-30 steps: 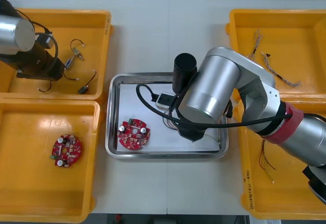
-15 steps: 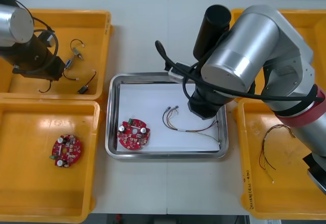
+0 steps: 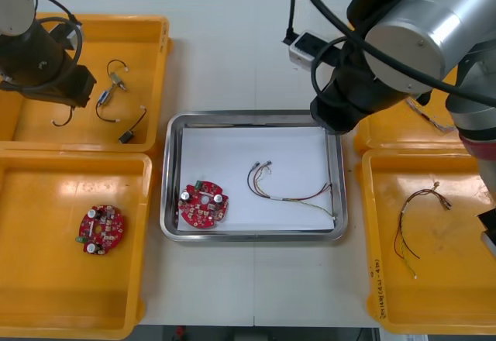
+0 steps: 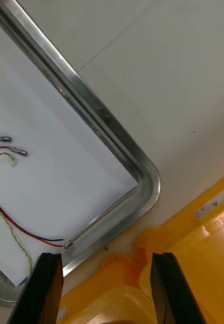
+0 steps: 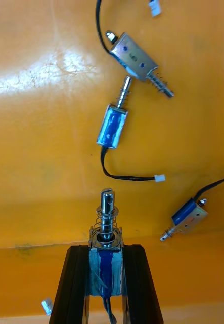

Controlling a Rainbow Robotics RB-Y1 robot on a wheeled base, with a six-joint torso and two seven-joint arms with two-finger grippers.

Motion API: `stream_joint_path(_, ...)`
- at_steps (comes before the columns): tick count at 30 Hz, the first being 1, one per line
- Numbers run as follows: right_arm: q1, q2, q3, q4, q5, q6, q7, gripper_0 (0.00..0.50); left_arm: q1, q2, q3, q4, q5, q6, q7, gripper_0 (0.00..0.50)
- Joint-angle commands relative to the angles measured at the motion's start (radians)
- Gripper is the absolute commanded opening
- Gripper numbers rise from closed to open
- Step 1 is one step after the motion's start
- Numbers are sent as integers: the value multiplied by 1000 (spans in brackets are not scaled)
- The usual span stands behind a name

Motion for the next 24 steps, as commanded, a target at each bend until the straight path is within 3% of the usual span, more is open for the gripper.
stream_joint_path(1, -39, -62, -100, -20, 2, 4, -38, 500, -35, 8, 25, -98, -20, 56, -14, 3)
stream_joint_path(13, -39, -165, -274, 56, 5, 4, -30, 500, -35, -58, 31, -270, -74, 188, 33, 3)
stream_joint_path(24, -49, -231, -434, 209, -10, 4, 8, 500, -35, -163, 23, -377, -140, 189, 82, 4)
